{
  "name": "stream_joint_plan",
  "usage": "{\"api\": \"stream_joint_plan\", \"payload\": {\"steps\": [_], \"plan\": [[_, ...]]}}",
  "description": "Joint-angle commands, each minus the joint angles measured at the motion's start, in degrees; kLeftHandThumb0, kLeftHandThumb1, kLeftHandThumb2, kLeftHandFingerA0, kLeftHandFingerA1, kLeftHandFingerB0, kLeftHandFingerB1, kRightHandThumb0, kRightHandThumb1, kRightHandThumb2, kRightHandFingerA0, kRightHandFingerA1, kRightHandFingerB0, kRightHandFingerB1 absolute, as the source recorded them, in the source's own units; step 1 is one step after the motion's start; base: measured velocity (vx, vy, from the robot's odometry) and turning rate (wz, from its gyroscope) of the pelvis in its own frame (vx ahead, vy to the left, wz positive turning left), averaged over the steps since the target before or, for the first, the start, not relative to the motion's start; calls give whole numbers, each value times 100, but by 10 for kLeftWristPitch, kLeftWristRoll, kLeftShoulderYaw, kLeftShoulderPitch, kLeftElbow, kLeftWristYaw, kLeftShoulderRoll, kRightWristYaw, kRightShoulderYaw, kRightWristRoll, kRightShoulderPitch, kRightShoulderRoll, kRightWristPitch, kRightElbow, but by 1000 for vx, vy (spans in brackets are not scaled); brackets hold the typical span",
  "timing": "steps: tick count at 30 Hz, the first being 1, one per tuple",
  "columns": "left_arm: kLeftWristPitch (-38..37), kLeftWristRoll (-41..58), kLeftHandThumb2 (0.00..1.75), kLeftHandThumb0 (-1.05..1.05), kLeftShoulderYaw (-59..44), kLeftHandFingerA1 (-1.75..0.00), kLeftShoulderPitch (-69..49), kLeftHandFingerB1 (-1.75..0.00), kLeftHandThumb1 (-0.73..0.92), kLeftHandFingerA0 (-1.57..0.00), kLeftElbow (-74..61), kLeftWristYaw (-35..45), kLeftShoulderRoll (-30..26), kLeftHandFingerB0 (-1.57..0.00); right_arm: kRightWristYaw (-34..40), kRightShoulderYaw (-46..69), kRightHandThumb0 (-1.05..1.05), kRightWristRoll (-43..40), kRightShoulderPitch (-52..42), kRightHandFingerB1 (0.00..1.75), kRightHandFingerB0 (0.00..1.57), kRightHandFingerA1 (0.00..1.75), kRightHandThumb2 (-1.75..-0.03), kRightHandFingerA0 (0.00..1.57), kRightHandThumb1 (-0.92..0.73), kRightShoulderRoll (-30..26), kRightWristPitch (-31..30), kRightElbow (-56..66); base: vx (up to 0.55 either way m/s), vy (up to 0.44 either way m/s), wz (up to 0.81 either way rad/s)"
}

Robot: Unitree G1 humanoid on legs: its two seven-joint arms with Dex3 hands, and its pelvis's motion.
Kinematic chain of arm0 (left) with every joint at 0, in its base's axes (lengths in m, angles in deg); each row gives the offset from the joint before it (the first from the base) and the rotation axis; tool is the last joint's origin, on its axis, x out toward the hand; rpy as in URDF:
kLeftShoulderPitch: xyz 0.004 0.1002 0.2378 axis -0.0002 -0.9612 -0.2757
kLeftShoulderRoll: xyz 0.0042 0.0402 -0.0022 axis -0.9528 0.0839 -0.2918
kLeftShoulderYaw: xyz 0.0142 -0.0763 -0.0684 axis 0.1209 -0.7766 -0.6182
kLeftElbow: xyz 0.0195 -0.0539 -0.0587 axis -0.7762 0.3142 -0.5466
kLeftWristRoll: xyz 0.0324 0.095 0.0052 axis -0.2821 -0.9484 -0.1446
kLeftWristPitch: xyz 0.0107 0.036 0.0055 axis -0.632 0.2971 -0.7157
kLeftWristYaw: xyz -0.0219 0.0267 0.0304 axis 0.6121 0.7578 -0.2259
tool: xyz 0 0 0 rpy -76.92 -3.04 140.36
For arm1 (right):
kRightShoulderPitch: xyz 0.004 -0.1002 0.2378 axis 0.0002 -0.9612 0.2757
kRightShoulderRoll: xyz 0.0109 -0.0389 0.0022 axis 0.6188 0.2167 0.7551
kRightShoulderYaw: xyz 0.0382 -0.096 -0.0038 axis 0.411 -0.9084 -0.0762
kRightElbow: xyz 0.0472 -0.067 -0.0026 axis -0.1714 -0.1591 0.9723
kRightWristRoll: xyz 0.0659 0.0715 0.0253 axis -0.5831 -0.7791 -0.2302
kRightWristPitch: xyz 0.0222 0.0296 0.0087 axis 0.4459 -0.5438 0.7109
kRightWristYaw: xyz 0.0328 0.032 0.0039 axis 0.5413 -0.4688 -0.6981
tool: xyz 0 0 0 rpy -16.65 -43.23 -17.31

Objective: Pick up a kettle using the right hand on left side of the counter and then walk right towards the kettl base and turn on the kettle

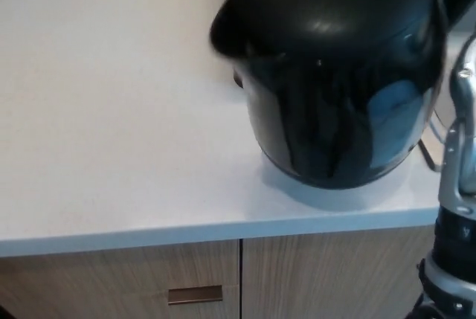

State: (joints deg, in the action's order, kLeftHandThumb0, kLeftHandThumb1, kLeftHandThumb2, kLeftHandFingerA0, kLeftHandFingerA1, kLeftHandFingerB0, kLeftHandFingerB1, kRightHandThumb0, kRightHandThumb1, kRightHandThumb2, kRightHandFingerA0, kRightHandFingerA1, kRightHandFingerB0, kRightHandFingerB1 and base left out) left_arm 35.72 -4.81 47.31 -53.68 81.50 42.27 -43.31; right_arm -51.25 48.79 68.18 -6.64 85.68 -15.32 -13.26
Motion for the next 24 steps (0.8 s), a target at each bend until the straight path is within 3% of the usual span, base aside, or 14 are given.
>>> {"api": "stream_joint_plan", "payload": {"steps": [1, 13, 15, 22, 24], "plan": [[-37, 7, 155, 41, 2, -123, -9, -111, 28, -109, -5, 3, -2, -104, -23, 84, -13, -133, -8, 167, 83, 175, -140, 110, -43, 29, -94, 54, 0, 0, 0], [-46, 10, 149, 37, -3, -120, -3, -111, 29, -108, 9, 5, -5, -107, -9, 97, -13, -173, -39, 166, 85, 175, -141, 111, -40, 42, -136, 73, 0, 0, 0], [-41, -5, 144, 37, -2, -117, 7, -106, 31, -104, 12, -11, -12, -100, -9, 89, -15, -175, -51, 167, 86, 175, -141, 109, -41, 44, -161, 75, 0, 0, 0], [-35, 11, 144, 35, -6, -119, 15, -108, 32, -106, 6, -2, -11, -102, -4, 75, -13, -190, -73, 166, 90, 175, -145, 109, -36, 40, -169, 78, 0, 0, 0], [-41, 11, 152, 31, -8, -119, 20, -110, 30, -104, 15, 1, -15, -103, -1, 66, -15, -191, -77, 166, 92, 175, -147, 111, -37, 37, -171, 78, 0, 0, 0]]}}
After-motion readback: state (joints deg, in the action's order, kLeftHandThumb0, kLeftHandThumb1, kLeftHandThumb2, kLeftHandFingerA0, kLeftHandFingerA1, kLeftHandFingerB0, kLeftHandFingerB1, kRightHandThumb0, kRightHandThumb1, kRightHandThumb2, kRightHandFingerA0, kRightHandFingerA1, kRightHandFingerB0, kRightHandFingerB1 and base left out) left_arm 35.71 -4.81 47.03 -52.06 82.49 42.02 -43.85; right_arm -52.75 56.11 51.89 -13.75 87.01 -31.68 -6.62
